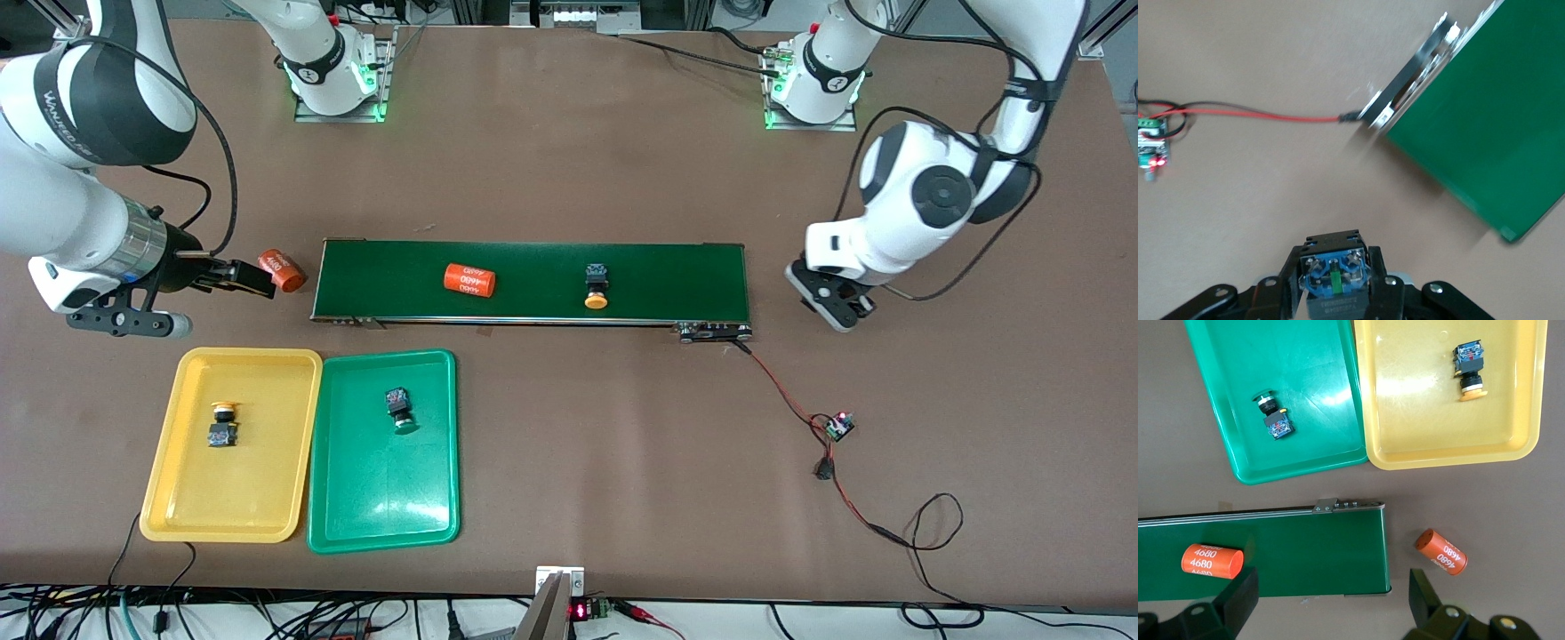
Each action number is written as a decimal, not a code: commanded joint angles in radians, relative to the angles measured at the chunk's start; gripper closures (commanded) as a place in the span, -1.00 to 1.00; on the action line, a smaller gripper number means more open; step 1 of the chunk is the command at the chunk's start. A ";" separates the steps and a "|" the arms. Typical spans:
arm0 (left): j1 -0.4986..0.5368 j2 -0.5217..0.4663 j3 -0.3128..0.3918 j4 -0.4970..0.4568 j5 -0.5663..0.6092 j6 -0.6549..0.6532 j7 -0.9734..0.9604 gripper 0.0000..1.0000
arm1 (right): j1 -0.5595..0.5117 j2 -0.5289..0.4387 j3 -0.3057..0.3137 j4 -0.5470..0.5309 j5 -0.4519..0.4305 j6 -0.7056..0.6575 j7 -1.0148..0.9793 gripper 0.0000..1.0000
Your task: Sort buttons by color to trays
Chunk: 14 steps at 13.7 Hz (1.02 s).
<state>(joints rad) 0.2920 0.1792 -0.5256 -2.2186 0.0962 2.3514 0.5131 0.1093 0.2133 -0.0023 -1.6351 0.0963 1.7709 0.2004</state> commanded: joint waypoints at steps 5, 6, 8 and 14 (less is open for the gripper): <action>-0.158 0.069 0.010 0.094 -0.021 -0.023 -0.390 1.00 | 0.001 -0.064 0.005 -0.158 0.051 0.180 -0.024 -1.00; -0.178 0.086 0.010 0.094 -0.021 -0.020 -0.434 1.00 | 0.001 -0.084 0.010 -0.205 0.052 0.233 -0.024 -1.00; -0.201 0.117 0.012 0.094 -0.021 -0.015 -0.465 1.00 | 0.001 -0.098 0.036 -0.244 0.052 0.280 -0.013 -1.00; -0.220 0.178 0.012 0.103 -0.019 0.069 -0.551 1.00 | 0.010 -0.212 0.042 -0.436 0.051 0.396 -0.010 -1.00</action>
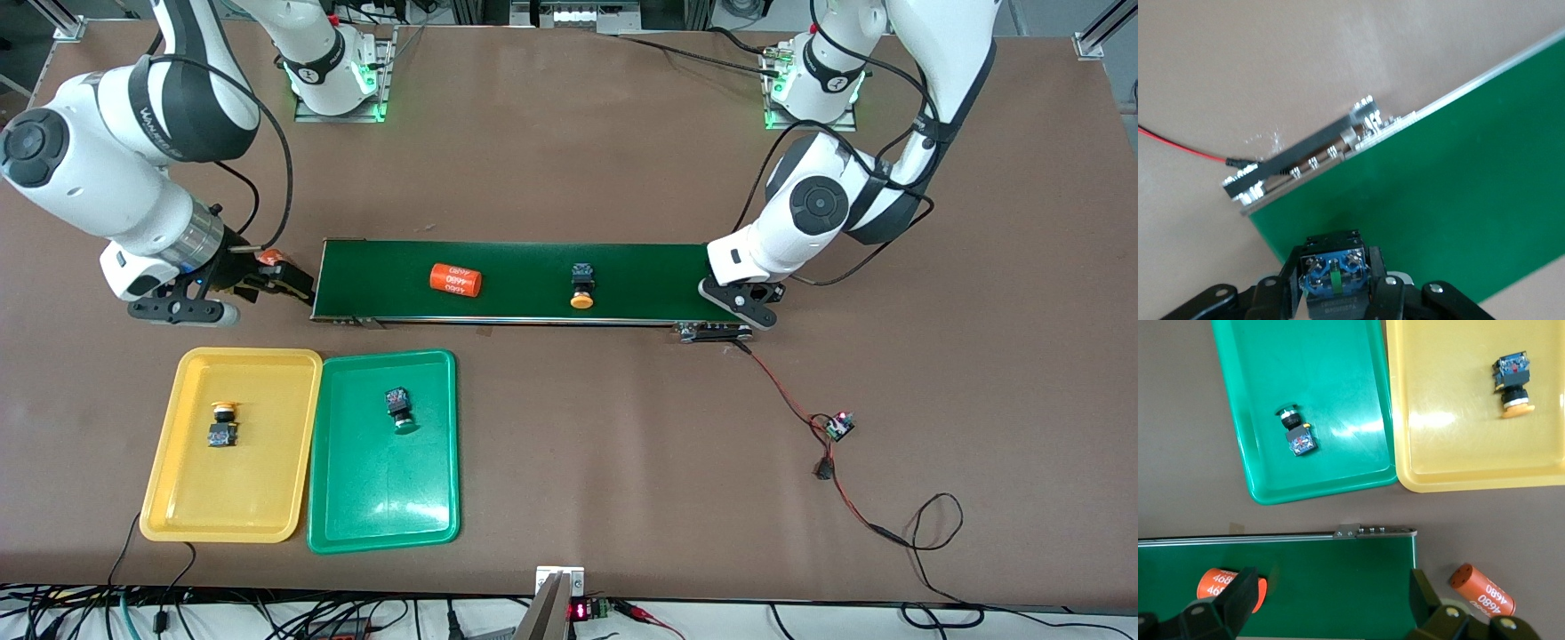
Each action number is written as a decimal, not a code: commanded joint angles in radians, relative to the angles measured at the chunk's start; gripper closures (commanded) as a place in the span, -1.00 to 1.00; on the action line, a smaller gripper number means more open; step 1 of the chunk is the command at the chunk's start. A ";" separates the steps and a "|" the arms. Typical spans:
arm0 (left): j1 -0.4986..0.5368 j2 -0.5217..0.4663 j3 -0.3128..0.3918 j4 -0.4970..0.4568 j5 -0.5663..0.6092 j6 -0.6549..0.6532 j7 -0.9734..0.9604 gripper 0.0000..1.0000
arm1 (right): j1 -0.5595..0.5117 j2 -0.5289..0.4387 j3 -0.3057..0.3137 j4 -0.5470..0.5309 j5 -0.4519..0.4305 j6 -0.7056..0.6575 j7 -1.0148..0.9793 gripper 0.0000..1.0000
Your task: Sort buttons by color to trays
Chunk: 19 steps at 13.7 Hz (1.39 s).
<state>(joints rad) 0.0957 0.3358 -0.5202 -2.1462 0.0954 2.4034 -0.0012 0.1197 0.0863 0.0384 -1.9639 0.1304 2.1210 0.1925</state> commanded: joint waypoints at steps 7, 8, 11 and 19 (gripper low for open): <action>-0.024 0.051 0.016 0.048 -0.010 0.019 -0.059 1.00 | 0.077 -0.119 0.041 -0.231 0.020 0.217 0.076 -1.00; -0.024 0.055 0.017 0.046 -0.010 0.019 -0.065 1.00 | 0.077 -0.112 0.063 -0.233 0.020 0.229 0.132 -1.00; -0.024 0.058 0.017 0.048 -0.010 0.019 -0.104 1.00 | 0.081 -0.082 0.089 -0.237 0.020 0.260 0.222 -1.00; -0.024 0.060 0.020 0.046 -0.006 0.019 -0.157 0.99 | 0.184 0.012 0.092 -0.240 0.017 0.378 0.363 -1.00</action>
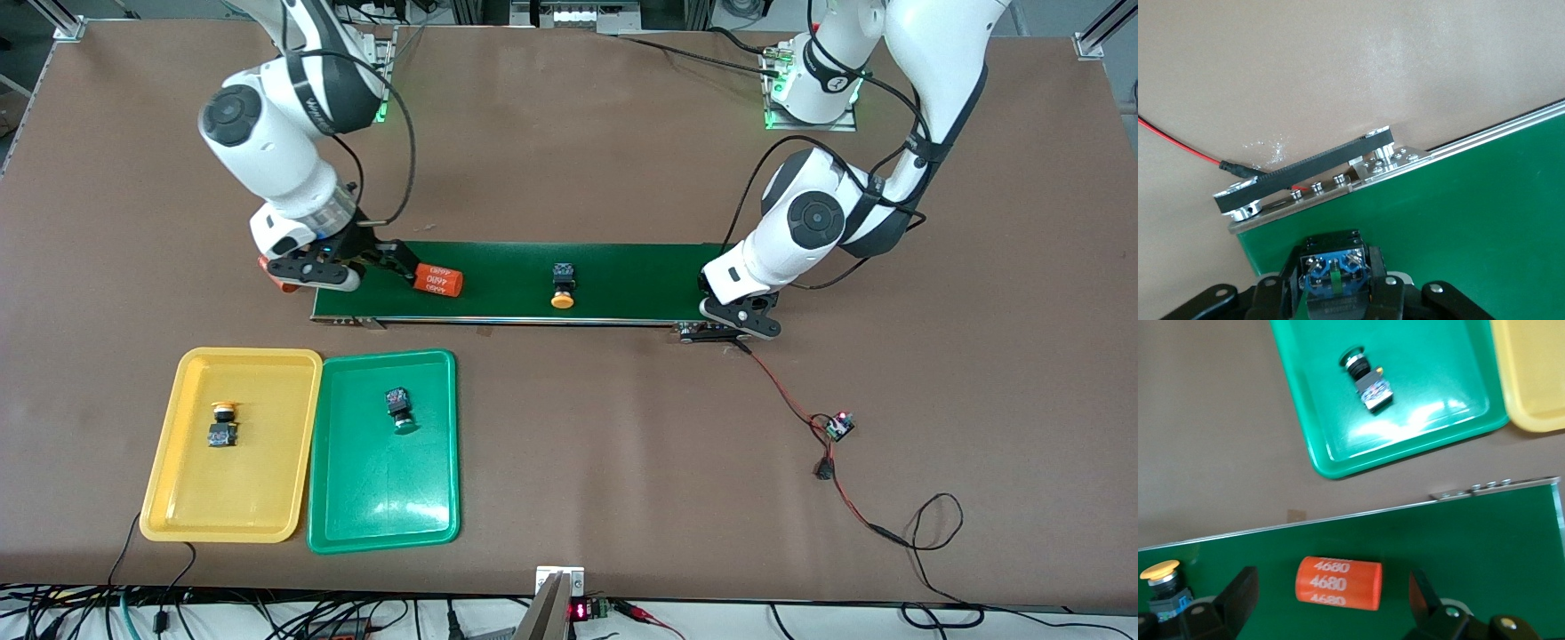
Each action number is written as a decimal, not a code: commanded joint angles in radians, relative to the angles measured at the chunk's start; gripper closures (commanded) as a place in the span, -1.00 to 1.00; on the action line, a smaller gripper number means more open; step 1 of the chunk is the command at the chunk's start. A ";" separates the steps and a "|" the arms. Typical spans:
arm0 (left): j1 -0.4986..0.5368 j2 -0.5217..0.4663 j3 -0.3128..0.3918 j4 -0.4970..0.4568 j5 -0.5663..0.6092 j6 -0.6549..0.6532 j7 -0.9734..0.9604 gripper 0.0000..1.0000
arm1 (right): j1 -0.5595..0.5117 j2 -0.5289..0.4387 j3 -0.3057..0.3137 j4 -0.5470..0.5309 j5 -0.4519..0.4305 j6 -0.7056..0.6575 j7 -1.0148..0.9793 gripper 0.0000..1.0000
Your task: Sort buttons by color to trays
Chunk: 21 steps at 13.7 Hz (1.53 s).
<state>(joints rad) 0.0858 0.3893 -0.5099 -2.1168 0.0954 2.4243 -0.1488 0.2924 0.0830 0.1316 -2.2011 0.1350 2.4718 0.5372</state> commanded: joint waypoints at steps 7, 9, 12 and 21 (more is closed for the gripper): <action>-0.012 0.008 0.027 0.017 -0.006 -0.013 -0.011 -1.00 | 0.019 0.044 0.051 0.007 -0.056 -0.035 0.013 -1.00; -0.009 -0.026 0.024 0.017 -0.006 -0.037 -0.014 -1.00 | 0.019 0.049 0.060 0.024 -0.159 -0.105 0.058 -1.00; -0.001 -0.117 0.011 0.027 -0.022 -0.187 -0.011 -1.00 | 0.019 0.054 0.082 0.027 -0.193 -0.111 0.113 -1.00; 0.015 -0.249 0.080 0.250 -0.086 -0.524 -0.029 -1.00 | 0.053 0.121 0.095 0.102 -0.195 -0.146 0.197 -1.00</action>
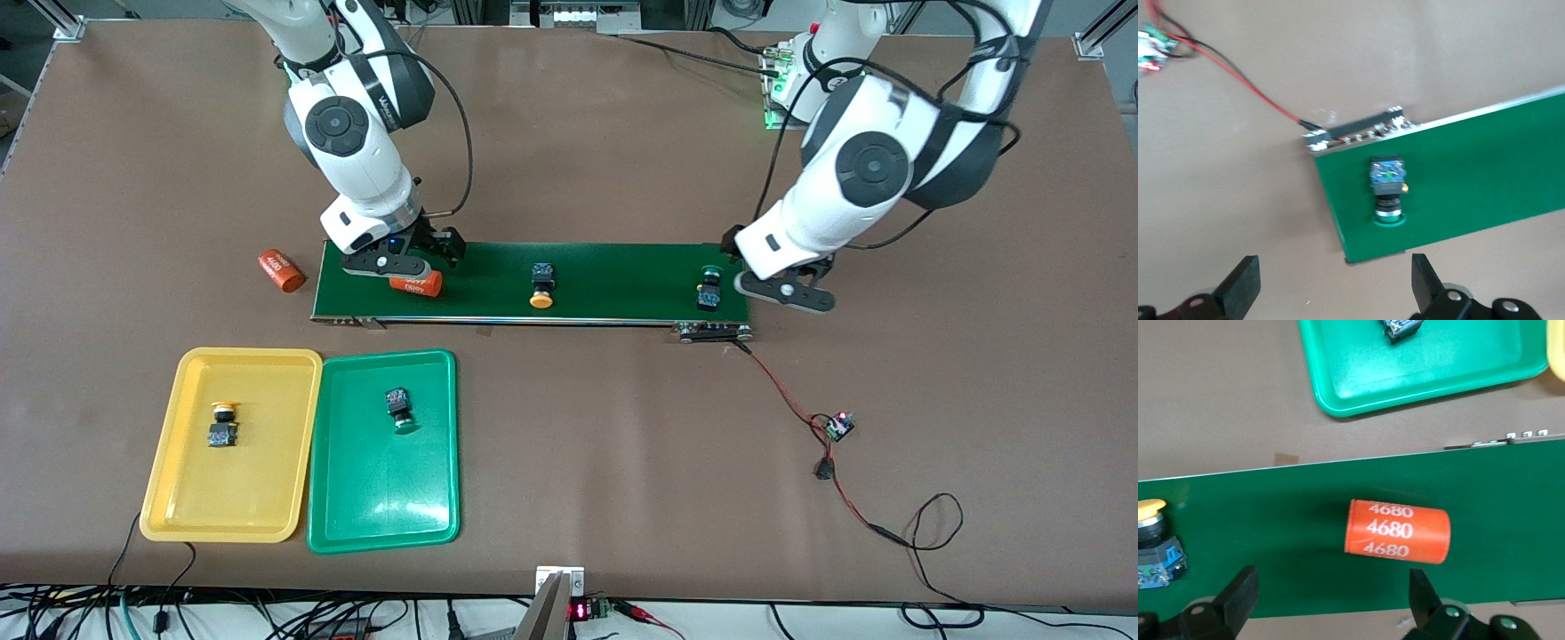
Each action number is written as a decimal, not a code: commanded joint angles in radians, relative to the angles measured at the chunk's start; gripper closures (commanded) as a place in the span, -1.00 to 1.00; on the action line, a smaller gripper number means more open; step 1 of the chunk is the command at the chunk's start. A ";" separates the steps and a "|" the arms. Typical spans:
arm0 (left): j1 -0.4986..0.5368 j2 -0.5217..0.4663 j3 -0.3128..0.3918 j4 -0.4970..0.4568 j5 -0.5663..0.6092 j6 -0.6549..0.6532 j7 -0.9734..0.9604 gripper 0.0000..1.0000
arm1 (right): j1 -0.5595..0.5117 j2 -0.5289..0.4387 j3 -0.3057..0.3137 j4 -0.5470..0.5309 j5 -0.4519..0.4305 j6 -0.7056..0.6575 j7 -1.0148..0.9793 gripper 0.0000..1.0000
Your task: Sort buttons by color to trays
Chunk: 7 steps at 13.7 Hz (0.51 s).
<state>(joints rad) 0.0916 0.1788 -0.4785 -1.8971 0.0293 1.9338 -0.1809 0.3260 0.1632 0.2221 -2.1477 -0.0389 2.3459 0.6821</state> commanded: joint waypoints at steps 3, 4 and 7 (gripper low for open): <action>0.013 -0.077 0.122 0.113 -0.020 -0.076 0.003 -1.00 | 0.040 0.082 0.005 0.089 -0.044 -0.020 0.086 -1.00; 0.013 -0.078 0.139 0.154 -0.020 -0.108 0.003 -1.00 | 0.050 0.103 0.005 0.104 -0.045 -0.020 0.112 -1.00; 0.014 -0.074 0.193 0.229 -0.017 -0.151 0.005 -1.00 | 0.088 0.153 0.005 0.152 -0.108 -0.020 0.197 -1.00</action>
<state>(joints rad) 0.1083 0.1000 -0.3109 -1.7234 0.0291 1.8290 -0.1803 0.3893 0.2683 0.2241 -2.0556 -0.0913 2.3457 0.8095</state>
